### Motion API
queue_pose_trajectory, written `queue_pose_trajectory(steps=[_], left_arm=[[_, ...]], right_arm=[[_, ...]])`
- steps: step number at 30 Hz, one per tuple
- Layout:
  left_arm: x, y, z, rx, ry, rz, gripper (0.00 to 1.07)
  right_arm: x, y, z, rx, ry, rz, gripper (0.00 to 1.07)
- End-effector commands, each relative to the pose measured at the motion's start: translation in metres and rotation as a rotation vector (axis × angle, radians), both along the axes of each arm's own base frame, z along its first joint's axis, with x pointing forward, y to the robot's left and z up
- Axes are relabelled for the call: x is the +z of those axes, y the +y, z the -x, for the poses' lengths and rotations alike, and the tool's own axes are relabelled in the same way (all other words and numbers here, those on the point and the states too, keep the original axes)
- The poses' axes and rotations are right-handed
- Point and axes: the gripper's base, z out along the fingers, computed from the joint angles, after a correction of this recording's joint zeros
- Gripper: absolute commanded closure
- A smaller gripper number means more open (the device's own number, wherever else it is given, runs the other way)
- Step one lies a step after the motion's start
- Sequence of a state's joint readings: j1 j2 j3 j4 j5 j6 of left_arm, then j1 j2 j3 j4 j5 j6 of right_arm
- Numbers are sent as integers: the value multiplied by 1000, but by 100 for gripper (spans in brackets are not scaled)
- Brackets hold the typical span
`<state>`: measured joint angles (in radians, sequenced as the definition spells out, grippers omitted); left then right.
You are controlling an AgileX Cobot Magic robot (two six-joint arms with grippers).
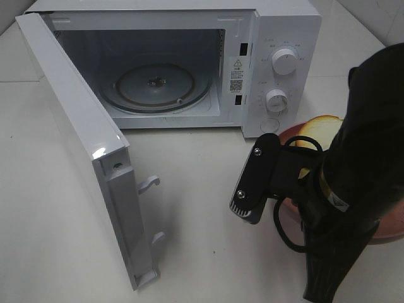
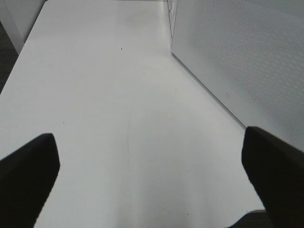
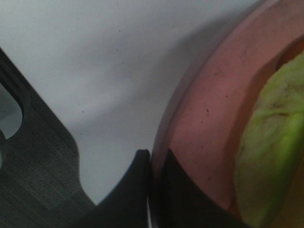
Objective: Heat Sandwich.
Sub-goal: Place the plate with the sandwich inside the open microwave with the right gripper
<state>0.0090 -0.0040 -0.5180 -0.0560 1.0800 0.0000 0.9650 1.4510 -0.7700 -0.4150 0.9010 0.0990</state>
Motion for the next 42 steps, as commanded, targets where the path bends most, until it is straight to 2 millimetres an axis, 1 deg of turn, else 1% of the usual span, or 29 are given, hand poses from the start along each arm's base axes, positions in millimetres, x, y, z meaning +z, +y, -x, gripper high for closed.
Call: queue_pose_trajectory(steps=[1, 15, 18, 19, 20, 24, 28, 35, 42], left_arm=[[0, 0, 2, 2, -25, 13, 7], [0, 0, 2, 2, -25, 13, 7], [0, 0, 2, 2, -25, 13, 7], [0, 0, 2, 2, -25, 13, 7], [0, 0, 2, 2, -25, 13, 7], [0, 0, 2, 2, -25, 13, 7], [0, 0, 2, 2, -25, 13, 7], [0, 0, 2, 2, -25, 13, 7], [0, 0, 2, 2, -25, 13, 7]], right_arm=[[3, 1, -3, 90, -32, 12, 107], [4, 8, -7, 296, -63, 7, 107], [4, 11, -8, 376, -69, 1, 107], [4, 13, -9, 427, -73, 0, 107], [4, 13, -9, 427, -73, 0, 107], [5, 17, -10, 537, -84, 0, 107], [5, 19, -10, 606, -90, 2, 107], [5, 21, -11, 643, -102, 2, 107], [5, 22, -11, 616, -104, -29, 106]])
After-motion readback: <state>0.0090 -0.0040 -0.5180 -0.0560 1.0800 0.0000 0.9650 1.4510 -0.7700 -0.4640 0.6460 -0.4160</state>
